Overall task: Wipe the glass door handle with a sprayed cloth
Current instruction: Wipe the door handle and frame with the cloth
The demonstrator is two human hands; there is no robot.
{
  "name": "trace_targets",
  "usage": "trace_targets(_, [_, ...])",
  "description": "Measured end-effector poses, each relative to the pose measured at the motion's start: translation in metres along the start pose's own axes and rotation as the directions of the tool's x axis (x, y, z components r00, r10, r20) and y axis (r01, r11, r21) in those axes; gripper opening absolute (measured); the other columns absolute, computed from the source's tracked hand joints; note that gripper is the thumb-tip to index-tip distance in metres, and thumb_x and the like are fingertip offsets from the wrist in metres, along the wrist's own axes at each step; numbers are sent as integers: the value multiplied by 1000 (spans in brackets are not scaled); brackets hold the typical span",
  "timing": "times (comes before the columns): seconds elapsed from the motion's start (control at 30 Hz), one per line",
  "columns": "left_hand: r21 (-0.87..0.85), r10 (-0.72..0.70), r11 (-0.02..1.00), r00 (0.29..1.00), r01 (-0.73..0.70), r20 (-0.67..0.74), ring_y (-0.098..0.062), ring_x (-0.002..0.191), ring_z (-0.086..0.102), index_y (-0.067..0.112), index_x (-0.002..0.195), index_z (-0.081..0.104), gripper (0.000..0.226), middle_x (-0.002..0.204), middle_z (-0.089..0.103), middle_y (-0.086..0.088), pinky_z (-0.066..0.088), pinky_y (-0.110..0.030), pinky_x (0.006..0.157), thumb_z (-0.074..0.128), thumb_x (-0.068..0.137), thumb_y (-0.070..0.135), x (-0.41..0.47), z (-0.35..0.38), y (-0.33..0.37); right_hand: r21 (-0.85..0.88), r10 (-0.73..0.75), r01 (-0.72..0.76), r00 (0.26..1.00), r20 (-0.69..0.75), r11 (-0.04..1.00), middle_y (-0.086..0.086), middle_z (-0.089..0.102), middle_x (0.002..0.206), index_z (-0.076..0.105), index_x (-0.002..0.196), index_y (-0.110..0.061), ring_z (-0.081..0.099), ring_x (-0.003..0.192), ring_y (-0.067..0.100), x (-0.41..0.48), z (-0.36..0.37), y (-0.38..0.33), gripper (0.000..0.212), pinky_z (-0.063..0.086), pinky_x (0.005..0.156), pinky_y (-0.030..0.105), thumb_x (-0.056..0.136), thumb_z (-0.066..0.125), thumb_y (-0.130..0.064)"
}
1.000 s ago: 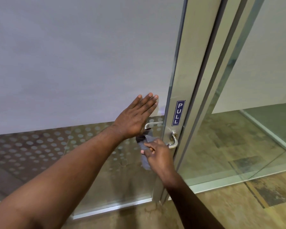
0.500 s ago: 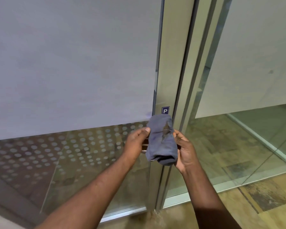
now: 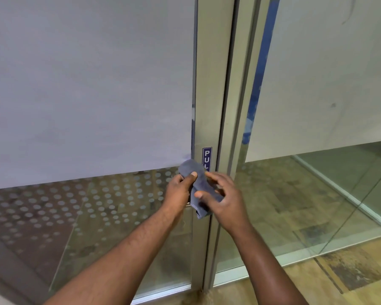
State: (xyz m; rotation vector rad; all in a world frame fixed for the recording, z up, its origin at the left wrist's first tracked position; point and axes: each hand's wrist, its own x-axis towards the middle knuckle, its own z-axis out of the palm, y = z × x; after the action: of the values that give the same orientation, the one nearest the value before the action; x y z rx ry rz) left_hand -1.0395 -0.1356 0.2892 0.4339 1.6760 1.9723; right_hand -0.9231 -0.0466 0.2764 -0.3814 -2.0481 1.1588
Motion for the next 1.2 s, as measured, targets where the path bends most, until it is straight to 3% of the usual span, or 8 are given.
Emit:
trace_targets(0.07, [38,16,999,999,-17,34,-7,52,53,16,72,52,33,54,55,8,43,-25,53,70,96,30,-3,5,-1,-80,61,-58,997,40,995,-15,58,132,61,137,-22,56,119,-6,-2,5,4,76,47,95,12,72,83,-56])
trace_targets(0.2, [-16,11,1000,988,-8,152,-19,69,65,9,94,62,39,73,68,-2,51,-31,63,84,81,39,-6,3,1,49,114,-113,993,-23,992,-14,62,128,67,133,-21,59,115,-8,4,-2,7,56,51,88,11,81,86,-30])
trace_targets(0.4, [-161,-22,985,979,55,202,-35,102,68,2,129,52,62,115,73,-22,53,-42,86,84,75,-3,0,1,-2,466,274,-275,959,72,841,8,79,107,72,116,-10,77,98,19,15,-14,17,44,57,79,24,75,86,-5])
trace_targets(0.6, [-69,-11,997,984,23,176,-30,87,62,3,126,58,52,97,76,-15,44,-33,66,67,78,-17,6,-1,2,613,386,-383,913,135,691,13,78,89,73,95,-2,72,77,26,23,-21,26,29,58,72,35,70,81,-14])
trace_targets(0.77, [82,15,996,997,-21,72,-12,64,54,7,111,70,37,72,67,4,41,-25,56,59,76,12,2,-5,12,590,434,-411,894,111,695,14,75,87,70,91,-5,68,75,26,33,-36,28,9,57,69,35,92,71,-13])
trace_targets(0.93, [151,18,986,952,-67,304,-21,104,70,17,121,71,46,110,76,-3,56,-37,95,71,84,45,6,-13,16,586,362,-382,919,158,715,14,76,92,72,94,-7,71,86,27,47,-46,17,14,57,78,38,100,60,-11])
trace_targets(1.07, [210,-91,978,926,13,366,-28,85,59,8,84,62,71,90,63,-15,53,-25,73,73,68,77,-3,-6,16,585,378,-427,901,211,690,15,77,92,73,94,-7,74,86,27,59,-54,0,10,60,85,43,97,64,-8])
trace_targets(1.2, [293,-148,956,887,16,437,-29,112,70,10,111,74,54,119,74,-12,55,-40,99,81,76,52,-5,-4,5,489,481,-507,856,190,709,12,76,87,73,91,-6,71,85,28,68,-61,1,3,57,91,49,93,71,-8])
